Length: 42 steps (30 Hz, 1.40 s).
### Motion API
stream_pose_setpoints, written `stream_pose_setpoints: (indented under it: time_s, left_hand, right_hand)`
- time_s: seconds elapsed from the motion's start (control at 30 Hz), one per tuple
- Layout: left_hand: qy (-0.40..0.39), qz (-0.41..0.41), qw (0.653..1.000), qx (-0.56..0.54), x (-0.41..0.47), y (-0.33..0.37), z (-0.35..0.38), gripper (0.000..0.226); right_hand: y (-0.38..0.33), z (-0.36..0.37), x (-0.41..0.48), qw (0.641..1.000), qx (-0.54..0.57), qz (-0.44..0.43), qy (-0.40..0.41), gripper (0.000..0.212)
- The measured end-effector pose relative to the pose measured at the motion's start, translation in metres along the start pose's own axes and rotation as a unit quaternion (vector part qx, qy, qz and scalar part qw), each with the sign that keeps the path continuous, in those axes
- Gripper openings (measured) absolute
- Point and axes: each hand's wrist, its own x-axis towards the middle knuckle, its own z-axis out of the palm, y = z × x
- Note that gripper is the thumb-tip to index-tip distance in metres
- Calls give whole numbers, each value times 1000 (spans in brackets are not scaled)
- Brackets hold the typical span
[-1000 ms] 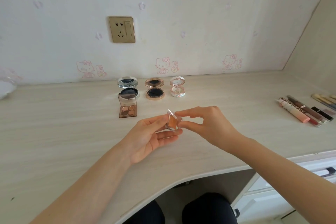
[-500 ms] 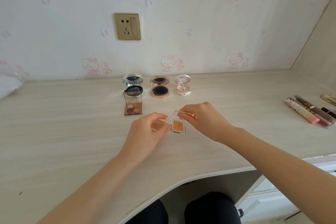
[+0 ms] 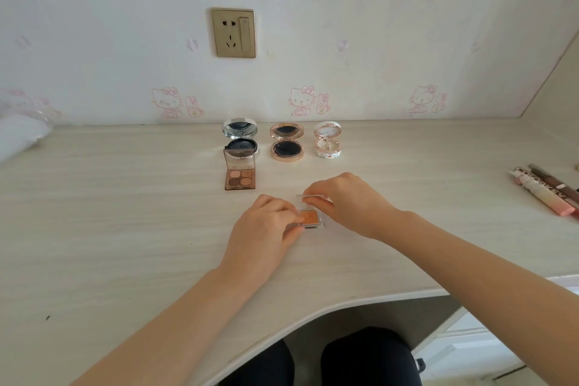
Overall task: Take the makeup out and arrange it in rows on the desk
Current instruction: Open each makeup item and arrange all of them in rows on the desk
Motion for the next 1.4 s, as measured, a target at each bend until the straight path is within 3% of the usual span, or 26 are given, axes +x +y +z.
stream_pose_setpoints:
  time_s: [0.53,0.73,0.87,1.17,1.4]
  left_hand:
    - [-10,-22,999,-35,-2,0,0,16]
    - [-8,-20,999,-36,-3,-3,1,20]
    - [1,-20,999,-31,-3,-2,1,20]
    - [1,-12,1000,1,-1,-2,1,17]
    - [-34,25,997,62,19,-16,-2,19]
  right_hand:
    - [3,-3,3,998,58,-8,-9,20]
    - [1,-1,-18,988,115,97,47,47]
    - [1,15,-44,982,81,155,77,47]
    - [-7,37,-48,992,42,82,86,37]
    - [-1,35,-23,992,36,78,92,26]
